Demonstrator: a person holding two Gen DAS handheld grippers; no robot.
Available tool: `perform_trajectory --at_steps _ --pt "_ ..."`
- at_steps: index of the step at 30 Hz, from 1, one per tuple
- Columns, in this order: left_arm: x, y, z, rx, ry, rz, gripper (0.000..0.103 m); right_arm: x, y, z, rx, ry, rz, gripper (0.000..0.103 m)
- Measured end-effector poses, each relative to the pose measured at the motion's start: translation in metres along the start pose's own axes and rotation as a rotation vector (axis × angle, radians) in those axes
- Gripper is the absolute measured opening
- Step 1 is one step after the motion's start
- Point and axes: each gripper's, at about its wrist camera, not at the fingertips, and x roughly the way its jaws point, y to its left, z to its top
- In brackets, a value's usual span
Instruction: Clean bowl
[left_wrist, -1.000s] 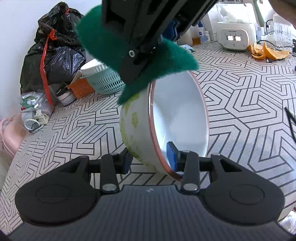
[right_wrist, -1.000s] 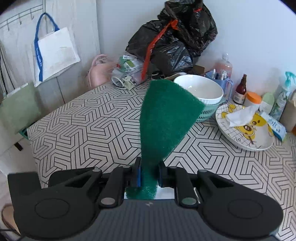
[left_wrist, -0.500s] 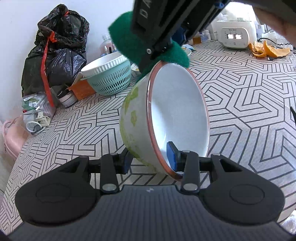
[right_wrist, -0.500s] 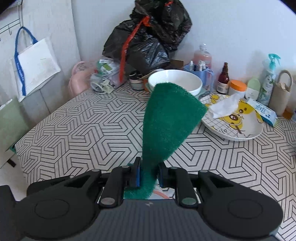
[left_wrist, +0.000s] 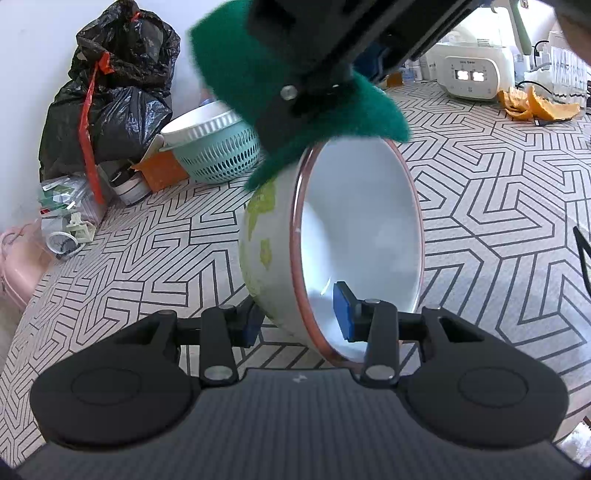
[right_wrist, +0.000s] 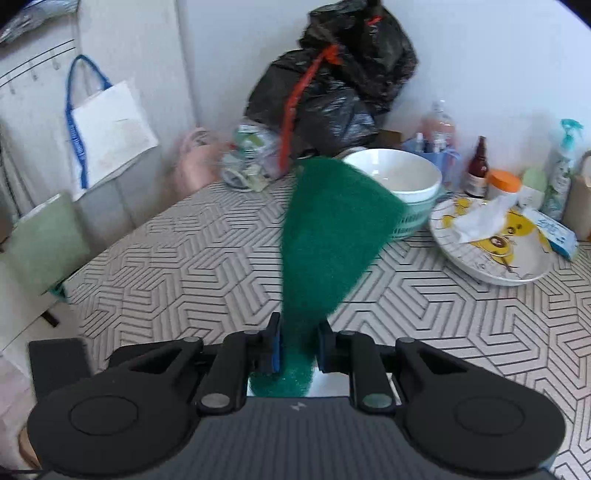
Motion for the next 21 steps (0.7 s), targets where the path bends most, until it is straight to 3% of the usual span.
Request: perform_trajectory --at_steps 12,21 --pt "-0.003 -0.003 0.0 0.0 -0.005 0.008 0.039 -0.008 0.028 -0.001 -0.105 0.023 0.058 0.018" --pt "-0.007 -0.009 -0.001 0.016 -0.014 0.026 0.039 -0.006 0.021 0.001 -0.099 0.008 -0.007 0.021"
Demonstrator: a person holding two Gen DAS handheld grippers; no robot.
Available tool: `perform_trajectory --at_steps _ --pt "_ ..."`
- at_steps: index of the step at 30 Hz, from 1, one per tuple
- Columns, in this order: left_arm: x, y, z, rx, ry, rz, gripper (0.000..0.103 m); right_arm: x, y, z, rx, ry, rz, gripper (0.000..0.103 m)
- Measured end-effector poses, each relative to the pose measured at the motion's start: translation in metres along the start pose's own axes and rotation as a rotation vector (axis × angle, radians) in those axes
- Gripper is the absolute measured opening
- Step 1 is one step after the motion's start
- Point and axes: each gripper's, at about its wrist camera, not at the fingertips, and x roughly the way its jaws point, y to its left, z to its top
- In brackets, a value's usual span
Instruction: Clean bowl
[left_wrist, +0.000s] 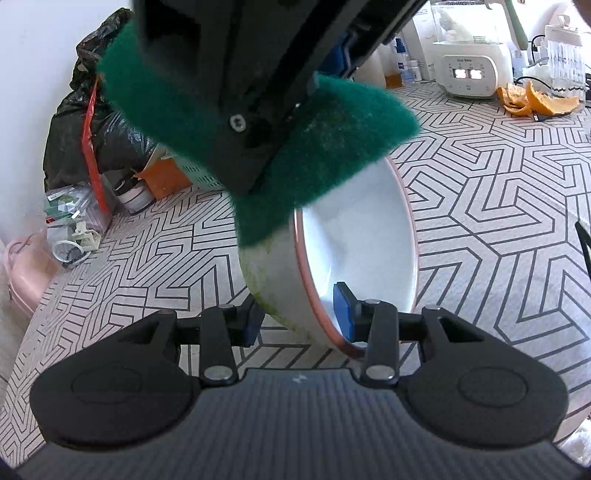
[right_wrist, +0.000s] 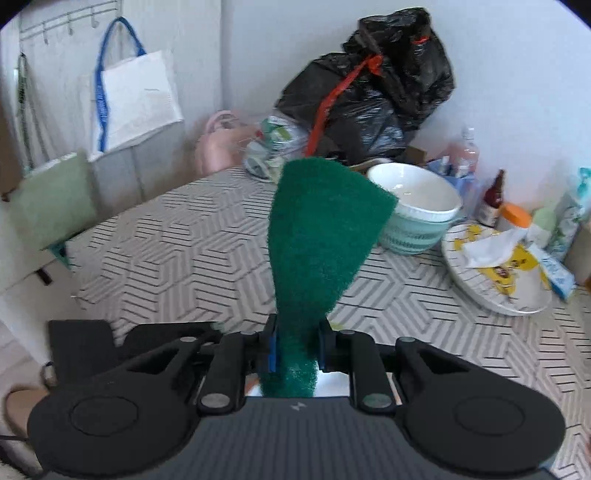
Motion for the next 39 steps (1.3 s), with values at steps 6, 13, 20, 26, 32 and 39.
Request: perform_trajectory --at_steps 6,13,20,26,32,39 --pt "0.0 0.002 0.001 0.002 0.005 -0.007 0.039 0.005 -0.016 -0.002 0.056 -0.01 0.0 0.021" --pt "0.004 0.007 0.0 0.0 0.003 -0.008 0.039 0.015 -0.038 -0.003 0.162 -0.022 0.039 0.021" --pt "0.007 0.013 -0.001 0.002 0.003 -0.012 0.039 0.024 -0.056 -0.009 0.256 -0.041 0.063 0.021" --pt "0.007 0.008 0.0 0.001 0.004 -0.009 0.039 0.025 -0.071 -0.018 0.33 -0.06 0.037 0.021" --pt "0.009 0.015 -0.001 -0.03 0.009 -0.036 0.039 0.027 -0.092 -0.032 0.42 -0.051 -0.004 0.021" --pt "0.011 0.015 -0.001 -0.017 0.006 -0.036 0.039 0.024 -0.09 -0.05 0.434 -0.053 -0.08 0.021"
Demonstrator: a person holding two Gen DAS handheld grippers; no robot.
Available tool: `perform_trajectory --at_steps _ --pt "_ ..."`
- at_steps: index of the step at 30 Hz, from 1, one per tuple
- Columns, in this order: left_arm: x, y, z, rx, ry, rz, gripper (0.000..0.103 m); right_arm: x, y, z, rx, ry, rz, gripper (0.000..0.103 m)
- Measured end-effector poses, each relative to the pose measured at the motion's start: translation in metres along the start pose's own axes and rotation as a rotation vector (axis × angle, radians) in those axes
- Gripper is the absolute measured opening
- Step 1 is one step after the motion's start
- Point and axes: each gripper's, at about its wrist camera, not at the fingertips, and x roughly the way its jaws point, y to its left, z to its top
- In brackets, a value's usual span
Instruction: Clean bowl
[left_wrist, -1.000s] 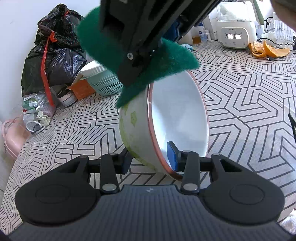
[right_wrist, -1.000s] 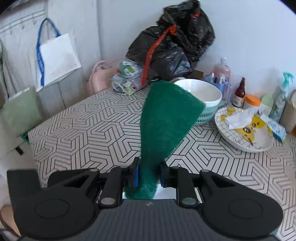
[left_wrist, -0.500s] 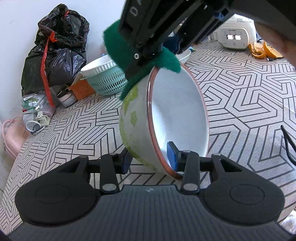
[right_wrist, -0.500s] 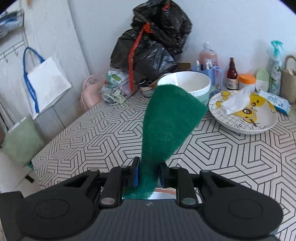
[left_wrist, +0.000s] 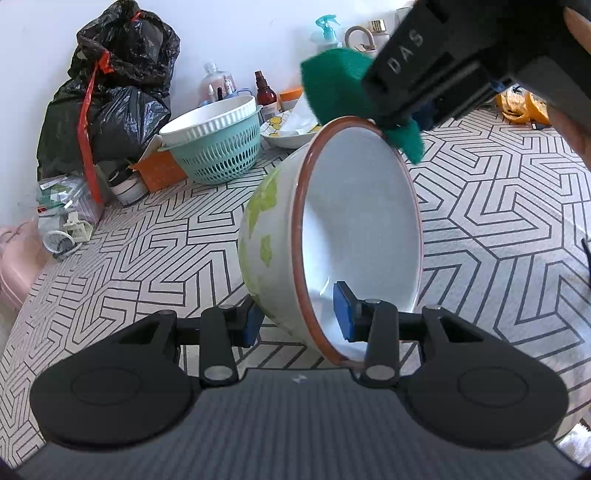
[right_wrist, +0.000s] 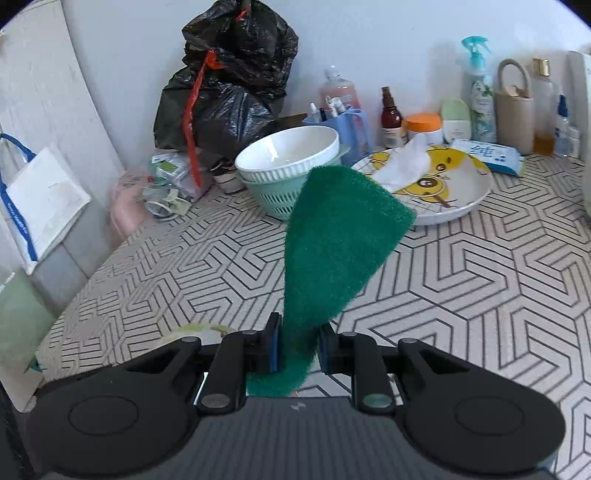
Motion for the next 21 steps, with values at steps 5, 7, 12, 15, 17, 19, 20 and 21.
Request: perform_trajectory --at_steps 5,7,12,15,17,19,20,21 --pt "0.001 0.0 0.002 0.011 0.007 0.009 0.043 -0.009 0.014 -0.009 -0.045 -0.034 -0.031 0.019" --pt "0.001 -0.001 0.003 0.017 0.007 0.016 0.043 -0.011 0.019 -0.011 -0.054 -0.045 -0.03 0.018" --pt "-0.001 -0.001 0.0 0.024 -0.006 0.029 0.042 -0.018 0.03 -0.016 -0.077 -0.072 -0.029 0.015" --pt "-0.002 -0.001 -0.003 0.032 -0.019 0.028 0.042 -0.024 0.036 -0.017 -0.09 -0.089 -0.024 0.015" --pt "-0.003 0.0 -0.005 0.034 -0.023 0.025 0.042 -0.034 0.04 -0.013 -0.099 -0.101 -0.009 0.015" --pt "-0.003 -0.001 -0.005 0.037 -0.026 0.025 0.043 -0.036 0.044 -0.012 -0.105 -0.112 0.01 0.015" --pt "-0.004 -0.001 -0.005 0.039 -0.028 0.027 0.043 -0.036 0.046 -0.011 -0.107 -0.115 0.02 0.015" --pt "-0.004 -0.002 -0.006 0.041 -0.03 0.029 0.043 -0.036 0.047 -0.011 -0.108 -0.117 0.03 0.015"
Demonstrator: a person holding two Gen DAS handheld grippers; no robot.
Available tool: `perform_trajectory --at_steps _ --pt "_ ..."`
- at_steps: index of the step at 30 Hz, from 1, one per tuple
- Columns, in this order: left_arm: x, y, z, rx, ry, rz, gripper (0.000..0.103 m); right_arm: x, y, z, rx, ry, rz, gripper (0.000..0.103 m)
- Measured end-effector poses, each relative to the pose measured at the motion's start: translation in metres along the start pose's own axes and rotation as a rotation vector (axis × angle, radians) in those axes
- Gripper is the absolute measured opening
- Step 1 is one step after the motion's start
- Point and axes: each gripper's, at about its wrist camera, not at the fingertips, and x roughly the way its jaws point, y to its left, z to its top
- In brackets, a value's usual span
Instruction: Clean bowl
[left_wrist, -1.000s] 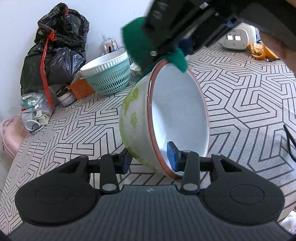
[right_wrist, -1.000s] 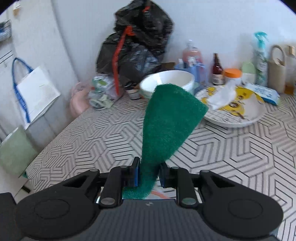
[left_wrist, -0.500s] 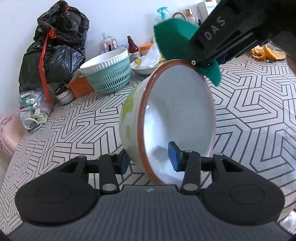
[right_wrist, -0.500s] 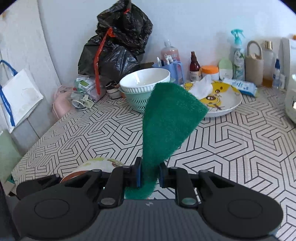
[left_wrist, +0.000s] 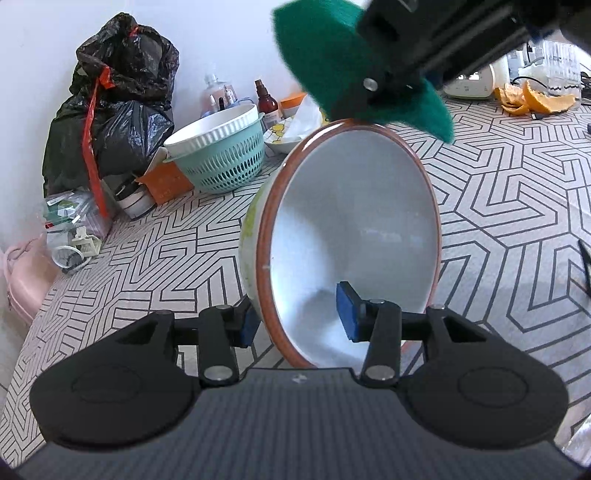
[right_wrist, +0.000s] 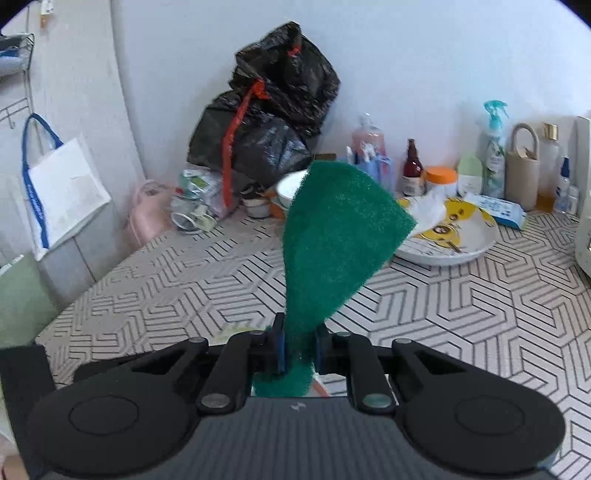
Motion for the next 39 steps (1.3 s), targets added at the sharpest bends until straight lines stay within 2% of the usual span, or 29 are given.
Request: perform_trajectory --at_steps 6,17,27,39 --pt "0.0 0.0 0.0 -0.01 0.0 0.002 0.043 0.003 -0.007 -0.002 0.04 -0.01 0.041 0.015" --pt "-0.001 0.005 -0.001 -0.032 0.008 -0.016 0.043 0.009 -0.041 -0.016 0.195 0.025 0.002 0.015" --pt "-0.001 0.005 -0.001 -0.027 0.007 -0.016 0.043 -0.008 -0.003 -0.018 0.028 -0.029 -0.117 0.015" --pt "-0.001 0.005 -0.002 -0.027 0.006 -0.017 0.043 -0.01 0.01 -0.009 0.016 -0.041 -0.058 0.015"
